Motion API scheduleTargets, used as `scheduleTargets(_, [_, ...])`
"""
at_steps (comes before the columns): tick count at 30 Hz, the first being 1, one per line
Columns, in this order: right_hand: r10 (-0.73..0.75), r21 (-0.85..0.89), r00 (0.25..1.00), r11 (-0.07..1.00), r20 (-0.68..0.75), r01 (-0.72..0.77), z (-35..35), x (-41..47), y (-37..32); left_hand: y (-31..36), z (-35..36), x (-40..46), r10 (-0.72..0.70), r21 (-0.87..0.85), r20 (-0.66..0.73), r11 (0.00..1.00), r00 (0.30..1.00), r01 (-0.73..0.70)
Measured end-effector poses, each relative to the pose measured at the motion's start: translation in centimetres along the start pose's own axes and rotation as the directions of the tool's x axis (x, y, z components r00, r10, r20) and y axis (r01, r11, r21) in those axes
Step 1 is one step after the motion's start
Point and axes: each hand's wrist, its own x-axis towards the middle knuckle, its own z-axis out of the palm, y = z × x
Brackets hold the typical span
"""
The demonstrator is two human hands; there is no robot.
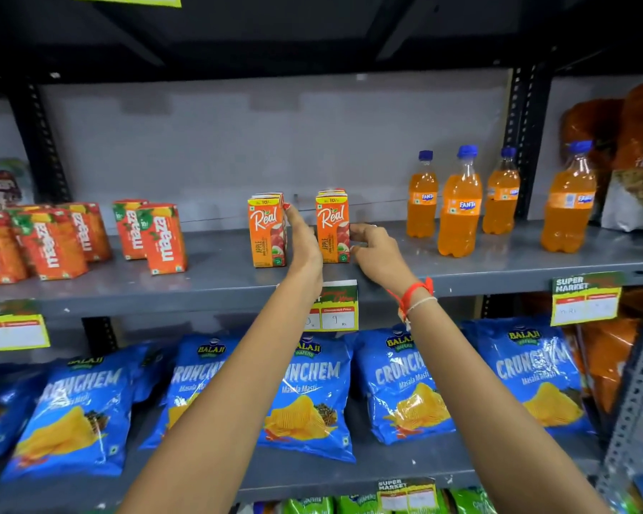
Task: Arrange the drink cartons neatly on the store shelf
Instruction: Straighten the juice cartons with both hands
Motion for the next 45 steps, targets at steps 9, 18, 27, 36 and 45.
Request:
scheduleTargets(9, [0.001, -0.015, 1.000, 1.000, -0.004, -0.001, -0.1, 0.1, 0.2, 0.7, 0.2, -0.7, -0.037, 0.057, -0.006, 0.998, 0.999, 0.038])
scheduleTargets(18, [-0.105, 0.152, 0.823, 0.962, -0.557, 0.225, 4.6, -3.4, -2.1, 1.9, -7.0, -4.9, 0.559, 0.185, -0.176, 0.827, 0.810, -0.531])
scheduleTargets(27, [-0.106, 0.171, 0.993, 0.981, 0.044, 0.097, 16.6, -0.4, -8.8, 6.7, -20.8, 2.6, 0.370, 0.245, -0.381, 0.924, 0.847, -0.293])
scheduleTargets(36, [0.008, 0.103, 0.998, 0.995, 0.061, -0.015, 22.3, 2.8, -10.8, 7.7, -22.8, 5.2, 0.018, 0.019, -0.002, 1.000, 1.000, -0.018])
scheduleTargets(45, [0.036, 0.182, 0.999, 0.983, 0.024, -0.040, 27.2, 3.8, -12.8, 9.0, -27.6, 6.8, 0.024, 0.098, -0.044, 0.995, 0.999, -0.020])
